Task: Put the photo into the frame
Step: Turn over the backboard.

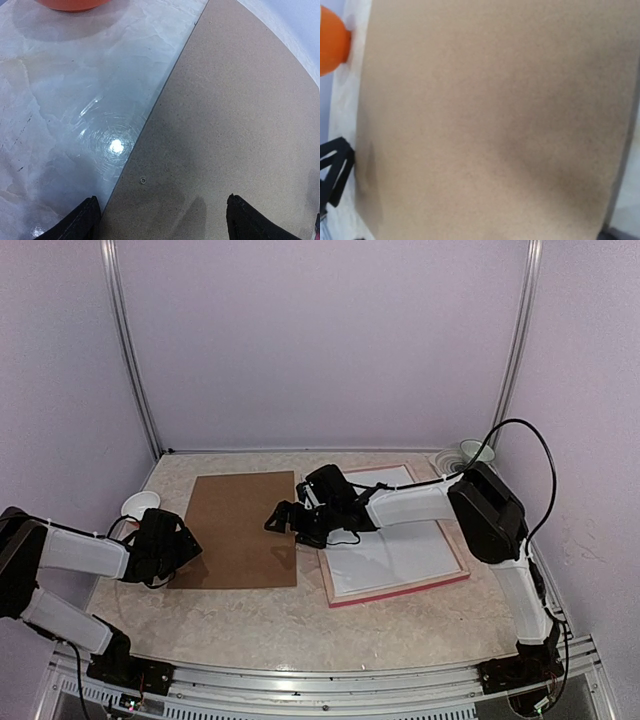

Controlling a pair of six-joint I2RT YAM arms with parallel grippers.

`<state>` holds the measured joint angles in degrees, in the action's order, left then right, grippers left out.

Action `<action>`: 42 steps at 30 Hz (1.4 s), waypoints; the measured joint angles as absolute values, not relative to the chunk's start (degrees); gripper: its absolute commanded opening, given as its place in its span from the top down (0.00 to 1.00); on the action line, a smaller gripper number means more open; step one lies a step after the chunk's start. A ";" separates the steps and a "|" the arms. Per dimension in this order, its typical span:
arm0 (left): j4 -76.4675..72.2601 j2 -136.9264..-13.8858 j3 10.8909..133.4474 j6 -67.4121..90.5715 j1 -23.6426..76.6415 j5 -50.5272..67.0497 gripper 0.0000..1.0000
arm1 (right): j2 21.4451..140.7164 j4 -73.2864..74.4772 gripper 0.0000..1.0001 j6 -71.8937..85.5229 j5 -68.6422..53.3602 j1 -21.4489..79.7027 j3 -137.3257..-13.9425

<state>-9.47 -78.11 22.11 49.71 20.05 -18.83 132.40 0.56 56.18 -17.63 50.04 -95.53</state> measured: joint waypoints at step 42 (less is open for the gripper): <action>-3.38 -78.32 23.81 60.73 43.83 -26.30 0.15 | 111.07 -15.09 0.01 55.13 -24.86 44.12 -64.60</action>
